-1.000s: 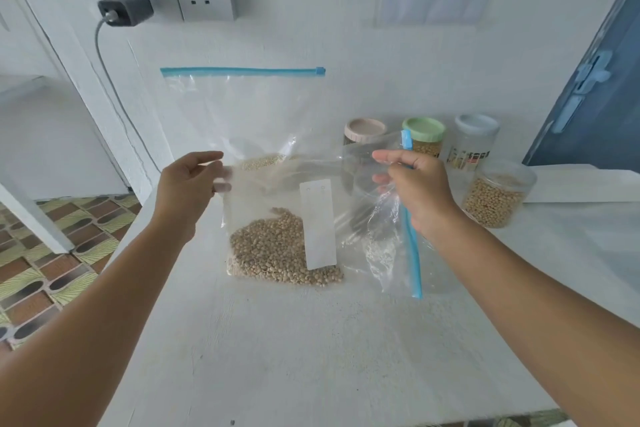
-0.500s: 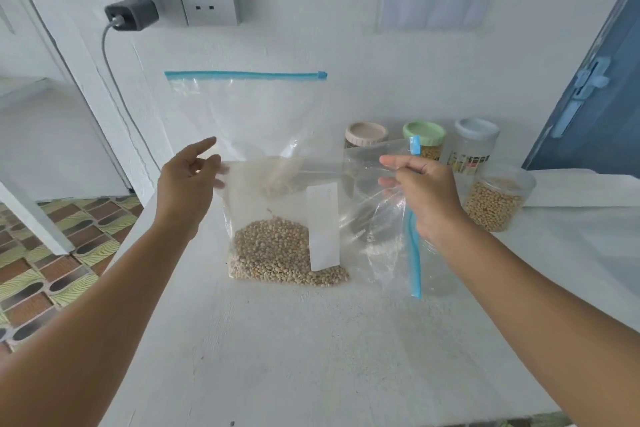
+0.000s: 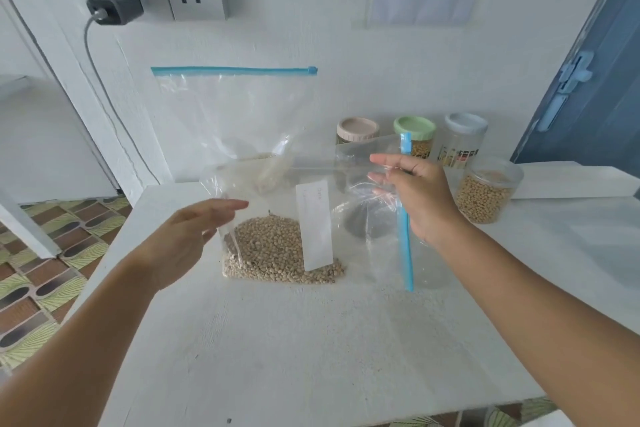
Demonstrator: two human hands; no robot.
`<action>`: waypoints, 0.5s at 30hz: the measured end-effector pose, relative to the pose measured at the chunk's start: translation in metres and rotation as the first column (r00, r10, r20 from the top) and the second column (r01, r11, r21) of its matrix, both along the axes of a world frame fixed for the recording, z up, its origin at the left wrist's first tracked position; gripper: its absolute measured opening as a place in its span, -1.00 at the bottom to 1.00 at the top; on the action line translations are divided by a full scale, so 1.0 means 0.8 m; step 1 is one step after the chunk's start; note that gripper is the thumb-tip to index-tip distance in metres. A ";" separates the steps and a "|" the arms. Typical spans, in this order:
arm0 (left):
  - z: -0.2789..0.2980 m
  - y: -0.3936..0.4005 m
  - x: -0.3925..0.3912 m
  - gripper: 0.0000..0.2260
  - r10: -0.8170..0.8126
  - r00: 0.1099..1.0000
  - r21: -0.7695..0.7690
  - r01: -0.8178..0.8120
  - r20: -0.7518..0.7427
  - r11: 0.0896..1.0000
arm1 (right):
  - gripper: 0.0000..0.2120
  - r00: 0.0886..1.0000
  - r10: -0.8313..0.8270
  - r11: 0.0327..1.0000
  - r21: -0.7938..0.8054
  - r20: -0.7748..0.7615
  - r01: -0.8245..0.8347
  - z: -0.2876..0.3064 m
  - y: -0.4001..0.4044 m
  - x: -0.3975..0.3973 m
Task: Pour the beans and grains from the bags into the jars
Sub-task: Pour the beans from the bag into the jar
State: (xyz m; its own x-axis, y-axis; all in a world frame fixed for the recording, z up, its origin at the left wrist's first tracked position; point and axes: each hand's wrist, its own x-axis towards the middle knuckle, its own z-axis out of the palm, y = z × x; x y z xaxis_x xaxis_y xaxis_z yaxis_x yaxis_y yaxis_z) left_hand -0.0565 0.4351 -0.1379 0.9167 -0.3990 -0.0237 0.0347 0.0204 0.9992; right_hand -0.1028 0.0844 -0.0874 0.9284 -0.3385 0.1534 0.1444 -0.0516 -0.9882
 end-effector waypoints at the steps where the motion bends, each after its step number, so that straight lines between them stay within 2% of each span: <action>1: -0.003 -0.003 0.000 -0.42 -0.012 1.000 0.005 0.012 -0.025 1.000 | -0.60 1.000 0.004 1.000 0.006 0.000 -0.004 0.000 0.001 -0.001; 3: -0.007 -0.015 0.004 -0.74 0.094 0.995 0.038 -0.093 -0.022 0.995 | -0.61 1.000 0.014 1.000 0.012 0.000 -0.014 0.000 0.004 -0.002; 4: -0.008 -0.020 0.007 -0.83 0.174 0.985 0.059 -0.174 0.011 0.983 | -0.62 1.000 0.018 1.000 0.011 0.003 -0.018 0.000 0.006 -0.003; 7: -0.011 -0.027 0.011 -0.81 0.364 0.928 0.050 -0.369 0.084 0.928 | -0.63 0.999 0.022 1.000 -0.007 0.028 -0.021 0.002 0.010 0.000; 9: -0.009 -0.023 0.012 -0.81 0.415 0.903 0.000 -0.417 0.108 0.909 | -0.61 0.998 0.021 0.999 -0.041 0.058 -0.019 0.003 0.011 0.004; 11: -0.008 -0.015 0.015 -0.80 0.431 0.893 -0.020 -0.432 0.134 0.902 | -0.60 0.997 0.022 0.998 -0.067 0.080 -0.016 0.002 0.011 0.006; 15: -0.006 -0.006 0.013 -0.78 0.367 0.921 0.039 -0.374 0.132 0.926 | -0.59 0.997 0.013 0.999 -0.048 0.072 -0.010 -0.011 0.015 0.004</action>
State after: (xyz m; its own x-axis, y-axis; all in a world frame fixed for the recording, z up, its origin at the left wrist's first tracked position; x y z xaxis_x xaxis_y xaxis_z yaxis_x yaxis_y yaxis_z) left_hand -0.0458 0.4301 -0.1426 0.9962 -0.0315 0.0817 -0.0833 -0.0531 0.9951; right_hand -0.0999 0.0965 -0.0965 0.9181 -0.3184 0.2360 0.2165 -0.0960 -0.9716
